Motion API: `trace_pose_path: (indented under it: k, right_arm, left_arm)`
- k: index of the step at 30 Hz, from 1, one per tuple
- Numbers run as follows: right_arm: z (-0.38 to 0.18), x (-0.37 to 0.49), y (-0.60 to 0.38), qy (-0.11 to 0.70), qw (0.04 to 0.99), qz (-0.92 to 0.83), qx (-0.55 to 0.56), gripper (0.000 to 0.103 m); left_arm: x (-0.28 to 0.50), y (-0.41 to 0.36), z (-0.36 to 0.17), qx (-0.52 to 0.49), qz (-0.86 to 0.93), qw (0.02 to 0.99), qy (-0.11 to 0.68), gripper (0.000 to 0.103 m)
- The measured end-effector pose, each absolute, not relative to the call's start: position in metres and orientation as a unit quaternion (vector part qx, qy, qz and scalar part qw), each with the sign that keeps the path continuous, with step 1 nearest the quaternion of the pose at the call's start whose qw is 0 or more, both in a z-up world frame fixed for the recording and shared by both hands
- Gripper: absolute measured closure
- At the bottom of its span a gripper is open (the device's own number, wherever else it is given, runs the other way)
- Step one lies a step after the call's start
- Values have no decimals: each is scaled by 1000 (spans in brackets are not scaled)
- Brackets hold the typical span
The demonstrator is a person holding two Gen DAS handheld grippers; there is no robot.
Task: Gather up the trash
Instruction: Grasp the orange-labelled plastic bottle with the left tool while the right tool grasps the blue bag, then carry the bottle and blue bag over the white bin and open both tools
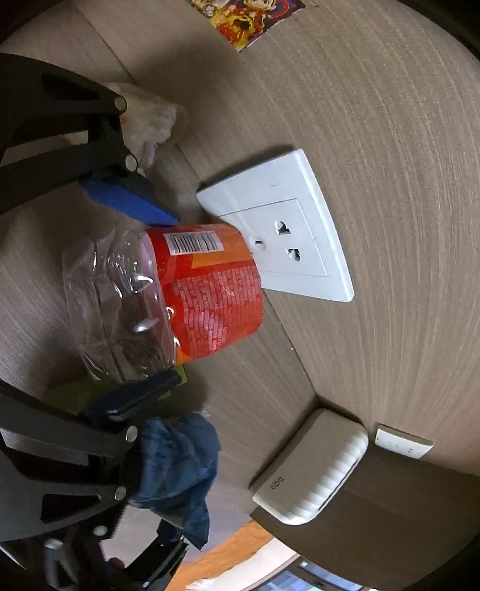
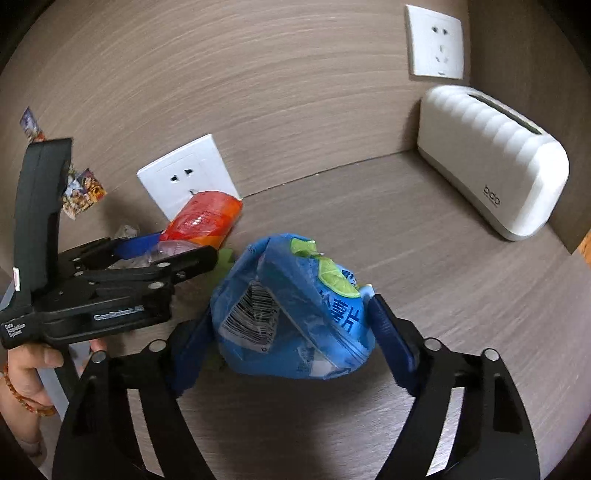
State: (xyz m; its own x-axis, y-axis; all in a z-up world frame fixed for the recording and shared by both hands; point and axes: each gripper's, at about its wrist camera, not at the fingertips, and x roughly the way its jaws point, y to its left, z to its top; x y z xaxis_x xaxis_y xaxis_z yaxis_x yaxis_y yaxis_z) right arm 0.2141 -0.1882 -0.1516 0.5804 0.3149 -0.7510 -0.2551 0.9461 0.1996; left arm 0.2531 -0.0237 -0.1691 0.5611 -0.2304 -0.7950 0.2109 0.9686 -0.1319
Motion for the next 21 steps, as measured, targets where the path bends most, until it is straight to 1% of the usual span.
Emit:
trace_pose_path:
  k: [8, 12, 15, 21]
  right_arm:
    - [-156, 222, -191, 432, 888, 153, 46, 25]
    - [-156, 225, -185, 434, 887, 149, 44, 24]
    - [-152, 222, -180, 427, 891, 149, 38, 31]
    - [-140, 196, -191, 416, 898, 134, 45, 32]
  left_arm:
    - [242, -20, -168, 0, -121, 887, 445, 27]
    - [240, -8, -169, -37, -127, 884, 448, 27]
    - [234, -6, -167, -28, -124, 887, 444, 28]
    - [218, -8, -147, -31, -151, 891, 427, 28]
